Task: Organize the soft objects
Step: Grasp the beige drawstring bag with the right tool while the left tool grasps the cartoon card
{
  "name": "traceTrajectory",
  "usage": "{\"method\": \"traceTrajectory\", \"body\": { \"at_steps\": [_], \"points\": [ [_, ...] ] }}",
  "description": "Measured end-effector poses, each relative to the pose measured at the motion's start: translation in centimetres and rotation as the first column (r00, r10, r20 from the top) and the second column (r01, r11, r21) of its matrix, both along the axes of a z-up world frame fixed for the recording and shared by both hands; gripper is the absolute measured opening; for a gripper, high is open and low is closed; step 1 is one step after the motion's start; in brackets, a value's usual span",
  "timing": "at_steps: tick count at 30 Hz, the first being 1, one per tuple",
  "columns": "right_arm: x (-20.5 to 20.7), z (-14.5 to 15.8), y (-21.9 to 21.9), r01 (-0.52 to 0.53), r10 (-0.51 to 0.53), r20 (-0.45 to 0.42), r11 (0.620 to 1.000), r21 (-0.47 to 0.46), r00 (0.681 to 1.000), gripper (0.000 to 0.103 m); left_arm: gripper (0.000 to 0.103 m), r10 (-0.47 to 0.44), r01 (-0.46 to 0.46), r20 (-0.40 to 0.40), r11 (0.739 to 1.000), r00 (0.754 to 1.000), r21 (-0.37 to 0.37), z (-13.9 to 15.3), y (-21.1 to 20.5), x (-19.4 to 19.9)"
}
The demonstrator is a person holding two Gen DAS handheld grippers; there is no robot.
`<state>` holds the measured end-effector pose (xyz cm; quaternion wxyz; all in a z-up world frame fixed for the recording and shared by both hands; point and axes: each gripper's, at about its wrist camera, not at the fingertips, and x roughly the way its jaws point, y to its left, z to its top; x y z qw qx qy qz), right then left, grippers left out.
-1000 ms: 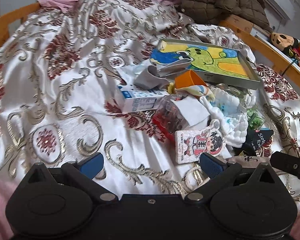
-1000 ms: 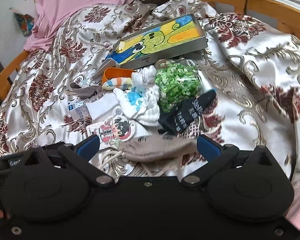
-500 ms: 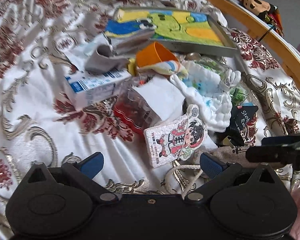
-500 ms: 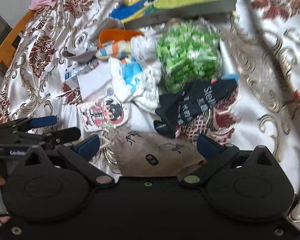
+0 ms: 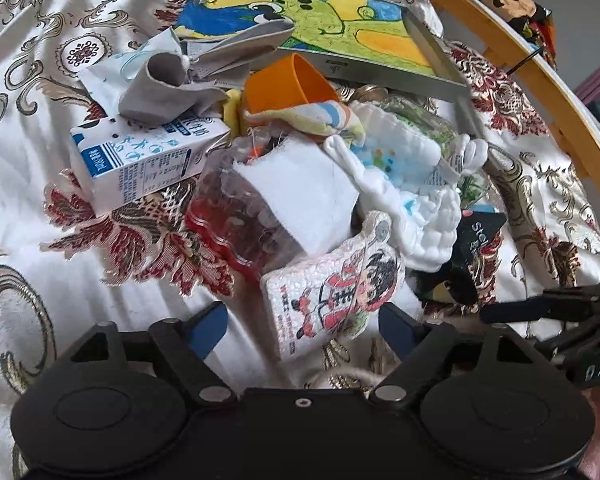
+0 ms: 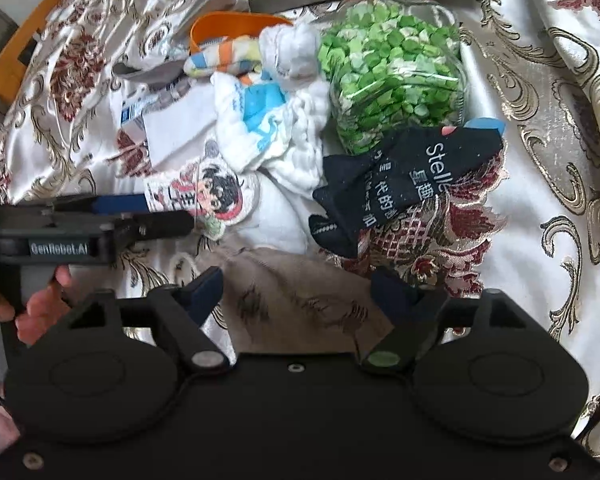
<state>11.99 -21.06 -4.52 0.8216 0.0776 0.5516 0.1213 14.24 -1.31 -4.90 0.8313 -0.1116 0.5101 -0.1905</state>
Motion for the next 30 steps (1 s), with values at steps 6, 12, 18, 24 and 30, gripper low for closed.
{"method": "traceTrajectory", "body": {
  "at_steps": [6, 12, 18, 24, 30],
  "points": [
    [-0.5, 0.1, 1.3, -0.065, 0.065, 0.003, 0.998, -0.013, 0.998, 0.085, 0.068, 0.000, 0.000, 0.015, 1.000, 1.000, 0.000, -0.1, 0.0, 0.0],
    [-1.3, -0.1, 3.8, -0.165, 0.166, 0.006, 0.981, -0.102, 0.986, 0.086, 0.047, -0.006, 0.006, 0.007, 1.000, 1.000, -0.018, -0.3, 0.0, 0.0],
    [-1.8, -1.0, 6.2, -0.223, 0.222, -0.026, 0.953, -0.203, 0.975, 0.059, 0.034, -0.005, 0.005, 0.000, 0.999, 1.000, -0.036, -0.5, 0.1, -0.2],
    [-1.9, -0.9, 6.6, -0.210, 0.211, -0.015, 0.956, -0.203, 0.977, 0.032, 0.024, -0.016, 0.016, 0.002, 0.998, 1.000, -0.063, -0.1, -0.1, -0.8],
    [-1.5, -1.3, 6.6, -0.202, 0.203, -0.013, 0.963, -0.181, 0.979, 0.016, 0.016, -0.032, 0.033, 0.020, 0.997, 0.999, -0.073, 0.4, -0.4, -1.6]
  ]
}}
